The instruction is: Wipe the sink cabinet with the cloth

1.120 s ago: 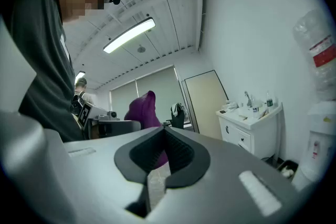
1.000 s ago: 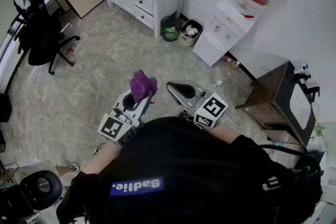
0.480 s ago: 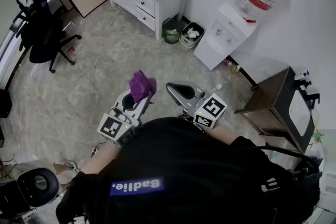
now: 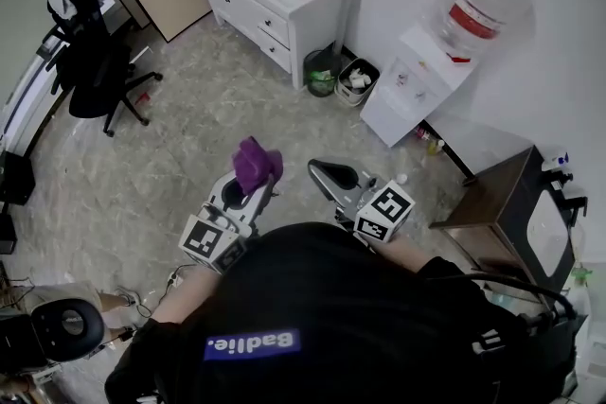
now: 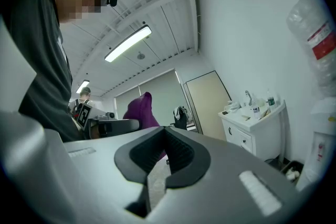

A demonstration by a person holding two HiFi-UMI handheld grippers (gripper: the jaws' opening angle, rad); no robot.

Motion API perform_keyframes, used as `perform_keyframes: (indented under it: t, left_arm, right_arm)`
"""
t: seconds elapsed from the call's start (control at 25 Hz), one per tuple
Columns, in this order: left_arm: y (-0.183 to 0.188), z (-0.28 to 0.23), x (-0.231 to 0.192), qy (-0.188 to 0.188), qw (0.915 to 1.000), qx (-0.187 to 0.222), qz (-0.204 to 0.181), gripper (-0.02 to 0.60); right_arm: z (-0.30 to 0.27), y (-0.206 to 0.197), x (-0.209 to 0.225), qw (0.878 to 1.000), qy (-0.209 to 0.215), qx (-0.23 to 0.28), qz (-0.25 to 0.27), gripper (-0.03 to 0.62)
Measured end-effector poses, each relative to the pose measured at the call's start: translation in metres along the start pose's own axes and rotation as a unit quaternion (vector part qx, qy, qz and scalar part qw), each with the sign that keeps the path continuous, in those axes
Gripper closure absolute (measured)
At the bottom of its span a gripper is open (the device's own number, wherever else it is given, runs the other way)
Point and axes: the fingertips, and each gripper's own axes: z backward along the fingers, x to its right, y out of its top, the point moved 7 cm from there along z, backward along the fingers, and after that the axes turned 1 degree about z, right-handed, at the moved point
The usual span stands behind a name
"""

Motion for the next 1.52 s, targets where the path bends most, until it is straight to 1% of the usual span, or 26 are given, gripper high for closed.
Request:
perform_keyframes:
  t: [0.28, 0.48, 0.6, 0.76, 0.84, 0.96, 1.12, 1.24, 1.36, 1.52]
  left_arm:
    - [-0.002, -0.027, 0.009, 0.03, 0.9995, -0.009, 0.008, 0.497]
    - [0.001, -0.04, -0.018, 0.035, 0.9993, -0.01, 0.008, 0.497]
    - [0.004, -0.052, -0.051, 0.026, 0.9996, -0.006, -0.002, 0.497]
    - [0.012, -0.073, -0.112, 0.007, 0.9998, 0.007, -0.019, 0.497]
    - [0.021, -0.085, -0.147, -0.004, 0.9998, 0.009, -0.019, 0.497]
    - [0.039, -0.1, -0.2, -0.024, 0.9995, 0.012, -0.017, 0.497]
    - [0.066, -0.121, -0.255, -0.054, 0.9985, 0.003, -0.007, 0.497]
    - [0.071, -0.143, -0.287, -0.064, 0.9979, 0.002, -0.006, 0.497]
    - [0.072, -0.166, -0.309, -0.06, 0.9982, 0.003, 0.005, 0.497]
    - [0.071, -0.205, -0.331, -0.049, 0.9988, -0.003, -0.001, 0.497]
  right_arm:
    - [0.014, -0.001, 0.039, 1.0, 0.013, -0.007, -0.022, 0.597]
    - [-0.001, -0.005, 0.059, 0.999, 0.013, -0.019, -0.026, 0.597]
    - [-0.027, -0.003, 0.077, 0.999, 0.002, -0.026, -0.021, 0.597]
    - [-0.076, 0.003, 0.104, 0.999, -0.018, -0.038, -0.001, 0.597]
    - [-0.105, 0.009, 0.119, 0.998, -0.035, -0.043, 0.007, 0.597]
    - [-0.15, 0.02, 0.139, 0.997, -0.061, -0.04, 0.007, 0.597]
    - [-0.195, 0.039, 0.166, 0.995, -0.1, -0.028, 0.011, 0.597]
    - [-0.214, 0.043, 0.19, 0.992, -0.119, -0.028, 0.01, 0.597]
    - [-0.227, 0.038, 0.215, 0.992, -0.122, -0.036, -0.002, 0.597]
    - [-0.248, 0.038, 0.26, 0.994, -0.098, -0.039, -0.006, 0.597]
